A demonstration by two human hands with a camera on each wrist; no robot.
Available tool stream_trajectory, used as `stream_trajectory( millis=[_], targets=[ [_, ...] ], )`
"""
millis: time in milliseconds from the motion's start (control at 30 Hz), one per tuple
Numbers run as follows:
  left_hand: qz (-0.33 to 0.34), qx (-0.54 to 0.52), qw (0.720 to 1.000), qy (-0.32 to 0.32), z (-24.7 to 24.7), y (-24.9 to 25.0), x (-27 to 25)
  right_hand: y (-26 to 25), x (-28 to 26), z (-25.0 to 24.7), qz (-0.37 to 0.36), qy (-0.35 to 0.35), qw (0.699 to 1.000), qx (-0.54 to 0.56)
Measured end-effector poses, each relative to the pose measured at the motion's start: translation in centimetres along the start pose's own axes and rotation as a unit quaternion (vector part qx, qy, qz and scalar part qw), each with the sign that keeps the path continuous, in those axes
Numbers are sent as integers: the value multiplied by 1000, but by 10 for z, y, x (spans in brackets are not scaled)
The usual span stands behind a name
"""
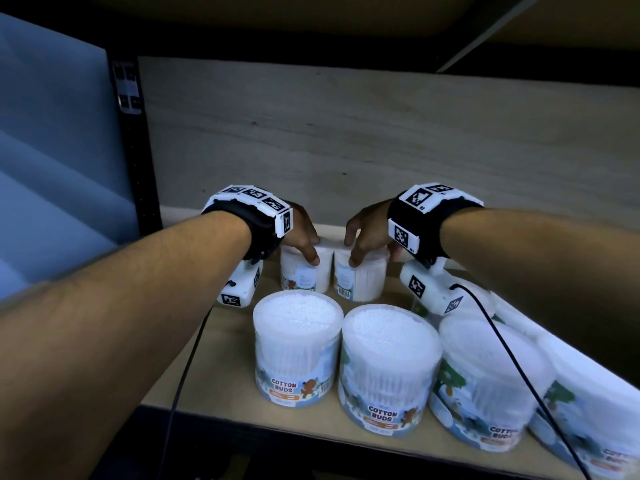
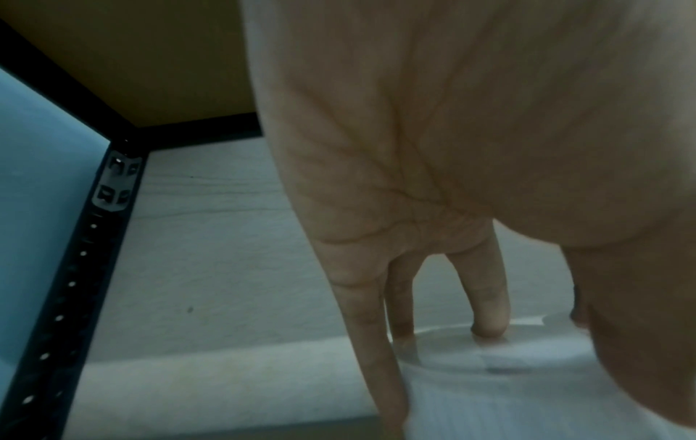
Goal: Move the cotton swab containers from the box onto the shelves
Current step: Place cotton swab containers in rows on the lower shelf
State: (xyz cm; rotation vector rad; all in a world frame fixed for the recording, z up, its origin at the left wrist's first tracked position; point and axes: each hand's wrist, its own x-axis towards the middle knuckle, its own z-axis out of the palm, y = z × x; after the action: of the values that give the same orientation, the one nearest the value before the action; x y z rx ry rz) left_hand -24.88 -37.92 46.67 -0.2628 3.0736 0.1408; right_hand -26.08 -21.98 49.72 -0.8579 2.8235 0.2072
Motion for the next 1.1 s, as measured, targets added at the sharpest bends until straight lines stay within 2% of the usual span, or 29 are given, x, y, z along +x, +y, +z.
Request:
stream_trajectory(
  millis=[233,600,800,967,1100],
  targets=[
    [-33,-64,997,-16,0,-1,-5,6,11,2,-7,-10,998,58],
    [-48,-82,995,-14,-1,-1,-17,6,10,1,-26,-40,999,26],
    [-37,-58,997,29,2,-3,-15,-4,7,-5,2,10,1000,-4],
    [9,1,1000,-2,0,-4,-14,-6,18,-1,20,12,1000,20],
    [14,-17,1000,-11,-2,-6,-11,-3,20,0,17,9,999,29]
  ],
)
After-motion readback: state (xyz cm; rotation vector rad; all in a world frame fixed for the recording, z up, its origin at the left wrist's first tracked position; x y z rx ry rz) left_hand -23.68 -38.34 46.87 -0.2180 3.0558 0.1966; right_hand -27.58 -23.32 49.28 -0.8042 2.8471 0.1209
